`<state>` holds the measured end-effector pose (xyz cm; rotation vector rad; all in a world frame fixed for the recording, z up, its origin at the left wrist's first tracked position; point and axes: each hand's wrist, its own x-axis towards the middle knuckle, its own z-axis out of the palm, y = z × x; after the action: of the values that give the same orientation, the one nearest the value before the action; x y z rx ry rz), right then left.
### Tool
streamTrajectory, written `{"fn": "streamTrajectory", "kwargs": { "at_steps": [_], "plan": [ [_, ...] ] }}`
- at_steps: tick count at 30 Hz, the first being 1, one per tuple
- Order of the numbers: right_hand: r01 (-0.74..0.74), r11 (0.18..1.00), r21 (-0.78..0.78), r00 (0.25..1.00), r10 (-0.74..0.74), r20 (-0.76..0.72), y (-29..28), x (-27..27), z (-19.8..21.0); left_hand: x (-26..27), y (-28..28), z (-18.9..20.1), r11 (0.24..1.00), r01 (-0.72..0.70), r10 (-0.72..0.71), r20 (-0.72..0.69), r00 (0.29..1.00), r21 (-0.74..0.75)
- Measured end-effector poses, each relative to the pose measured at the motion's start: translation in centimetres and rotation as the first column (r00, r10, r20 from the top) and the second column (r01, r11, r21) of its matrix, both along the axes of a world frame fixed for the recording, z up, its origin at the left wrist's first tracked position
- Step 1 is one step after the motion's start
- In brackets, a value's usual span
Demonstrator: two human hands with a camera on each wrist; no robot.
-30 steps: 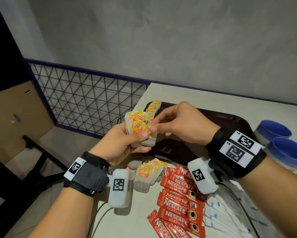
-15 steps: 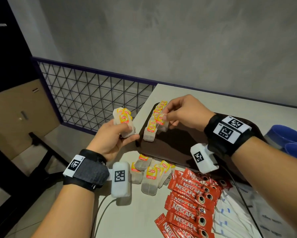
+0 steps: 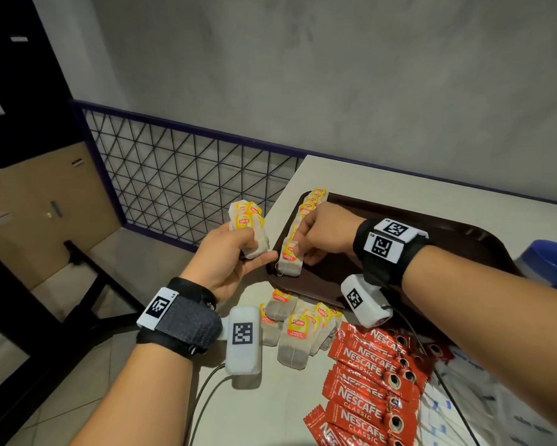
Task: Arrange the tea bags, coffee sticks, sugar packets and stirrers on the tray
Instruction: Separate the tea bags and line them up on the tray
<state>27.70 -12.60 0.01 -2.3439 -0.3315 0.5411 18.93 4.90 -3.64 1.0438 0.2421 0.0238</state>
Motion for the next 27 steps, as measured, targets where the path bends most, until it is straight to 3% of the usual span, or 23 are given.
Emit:
{"fn": "streamTrajectory", "kwargs": {
  "at_steps": [6, 9, 13, 16, 21, 27],
  "plan": [
    [0.033, 0.999, 0.014, 0.999, -0.033, 0.041, -0.2, -0.4, 0.6, -0.2, -0.2, 0.1, 1.0, 0.008, -0.008, -0.01, 1.0, -0.019],
    [0.051, 0.993, 0.108, 0.991, -0.063, 0.117, -0.6, -0.9, 1.5, -0.4, -0.4, 0.3, 0.999, 0.035, -0.035, 0.016, 0.999, -0.028],
    [-0.036, 0.954, 0.297, 0.957, -0.052, 0.284, -1.2, -2.4, 3.2, -0.7, -0.7, 0.4, 0.989, 0.145, -0.145, 0.045, 0.988, -0.011],
    [-0.13, 0.928, 0.348, 0.932, -0.006, 0.364, -1.6, -3.7, 4.2, -1.0, -0.9, 0.4, 0.968, 0.251, -0.252, 0.057, 0.966, 0.017],
    [-0.193, 0.954, 0.231, 0.903, 0.08, 0.421, -1.7, -4.9, 3.6, -1.2, -1.5, 0.3, 0.931, 0.364, -0.365, 0.049, 0.93, 0.041],
    [-0.181, 0.967, 0.177, 0.915, 0.099, 0.392, -1.8, -5.1, 3.5, -1.4, -1.4, 0.6, 0.928, 0.373, -0.374, 0.069, 0.925, 0.022]
  ]
}}
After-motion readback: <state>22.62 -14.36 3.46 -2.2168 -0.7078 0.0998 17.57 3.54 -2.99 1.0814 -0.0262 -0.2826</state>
